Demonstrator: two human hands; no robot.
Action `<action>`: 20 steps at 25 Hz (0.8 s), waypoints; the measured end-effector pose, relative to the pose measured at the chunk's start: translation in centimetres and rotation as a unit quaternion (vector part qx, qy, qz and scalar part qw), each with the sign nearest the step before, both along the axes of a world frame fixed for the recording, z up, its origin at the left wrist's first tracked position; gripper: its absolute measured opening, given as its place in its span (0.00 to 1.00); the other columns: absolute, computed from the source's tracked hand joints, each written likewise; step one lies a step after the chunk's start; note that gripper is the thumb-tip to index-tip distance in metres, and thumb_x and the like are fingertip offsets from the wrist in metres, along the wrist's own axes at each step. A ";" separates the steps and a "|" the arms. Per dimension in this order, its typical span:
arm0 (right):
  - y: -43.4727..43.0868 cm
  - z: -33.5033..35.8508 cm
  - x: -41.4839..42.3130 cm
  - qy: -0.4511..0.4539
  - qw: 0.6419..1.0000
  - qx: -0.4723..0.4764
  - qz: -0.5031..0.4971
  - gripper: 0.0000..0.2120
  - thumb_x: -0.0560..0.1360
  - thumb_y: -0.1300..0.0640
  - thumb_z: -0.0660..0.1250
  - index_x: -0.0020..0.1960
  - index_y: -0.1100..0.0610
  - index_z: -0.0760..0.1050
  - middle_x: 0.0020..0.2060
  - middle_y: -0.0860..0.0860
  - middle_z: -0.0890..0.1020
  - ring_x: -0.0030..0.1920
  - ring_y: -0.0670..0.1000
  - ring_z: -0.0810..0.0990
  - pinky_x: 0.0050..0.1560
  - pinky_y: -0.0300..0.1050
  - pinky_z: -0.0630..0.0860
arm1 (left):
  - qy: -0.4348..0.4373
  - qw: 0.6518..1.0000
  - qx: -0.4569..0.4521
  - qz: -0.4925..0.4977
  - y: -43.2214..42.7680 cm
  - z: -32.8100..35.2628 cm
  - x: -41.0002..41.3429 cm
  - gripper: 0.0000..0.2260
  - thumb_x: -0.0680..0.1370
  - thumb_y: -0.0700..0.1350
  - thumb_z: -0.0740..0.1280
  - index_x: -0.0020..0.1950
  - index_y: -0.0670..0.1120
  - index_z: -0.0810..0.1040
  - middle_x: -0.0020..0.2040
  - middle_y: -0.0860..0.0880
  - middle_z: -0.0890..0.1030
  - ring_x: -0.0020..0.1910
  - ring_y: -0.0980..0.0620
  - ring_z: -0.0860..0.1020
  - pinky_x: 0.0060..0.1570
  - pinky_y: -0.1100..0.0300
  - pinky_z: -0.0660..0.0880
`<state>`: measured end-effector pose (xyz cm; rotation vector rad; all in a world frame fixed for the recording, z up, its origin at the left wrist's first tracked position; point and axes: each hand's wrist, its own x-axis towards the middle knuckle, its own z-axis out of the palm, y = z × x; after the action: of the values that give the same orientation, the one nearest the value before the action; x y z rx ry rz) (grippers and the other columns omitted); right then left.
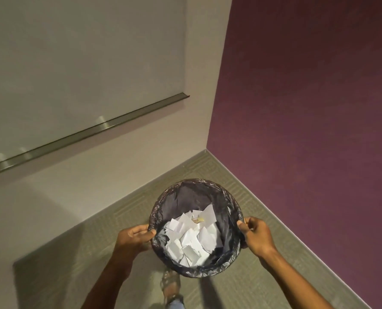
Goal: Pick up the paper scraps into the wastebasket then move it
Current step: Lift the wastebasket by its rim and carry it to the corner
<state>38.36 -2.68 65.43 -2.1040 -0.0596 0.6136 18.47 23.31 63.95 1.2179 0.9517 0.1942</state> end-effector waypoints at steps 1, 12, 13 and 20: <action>0.9 0.4 0.7 0.004 1.000 -0.007 -0.010 0.13 0.80 0.59 0.65 0.43 0.70 0.74 0.34 0.63 0.80 0.31 0.55 0.80 0.29 0.49 0.81 | -0.001 1.000 -0.002 0.003 1.1 0.2 1.4 0.07 0.73 0.33 0.71 0.50 0.35 0.83 0.42 0.40 0.85 0.35 0.49 0.80 0.35 0.61 0.79; 9.3 2.4 10.4 0.000 0.998 -0.011 -0.059 0.12 0.80 0.56 0.64 0.45 0.64 0.78 0.38 0.62 0.84 0.37 0.59 0.84 0.36 0.55 0.84 | -0.003 0.997 0.003 -0.078 12.0 1.0 14.4 0.04 0.71 0.33 0.72 0.39 0.32 0.80 0.35 0.39 0.77 0.37 0.46 0.73 0.38 0.58 0.72; 9.6 2.2 11.4 0.005 0.998 -0.014 -0.058 0.10 0.80 0.57 0.64 0.45 0.63 0.78 0.38 0.61 0.84 0.37 0.58 0.84 0.36 0.53 0.83 | 0.009 0.997 0.006 -0.078 12.4 0.8 15.5 0.02 0.72 0.31 0.72 0.40 0.33 0.80 0.36 0.38 0.78 0.38 0.46 0.75 0.40 0.55 0.73; 11.6 0.3 19.0 0.027 0.998 -0.016 -0.050 0.08 0.79 0.62 0.67 0.43 0.64 0.79 0.38 0.61 0.84 0.38 0.60 0.84 0.35 0.51 0.82 | 0.054 0.996 0.007 -0.066 14.7 0.0 23.8 0.06 0.71 0.31 0.72 0.44 0.39 0.84 0.37 0.39 0.84 0.35 0.46 0.79 0.37 0.57 0.75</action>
<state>57.35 8.88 65.71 -2.1050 0.0855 0.6156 42.28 38.01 63.90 1.3103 0.9602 0.0317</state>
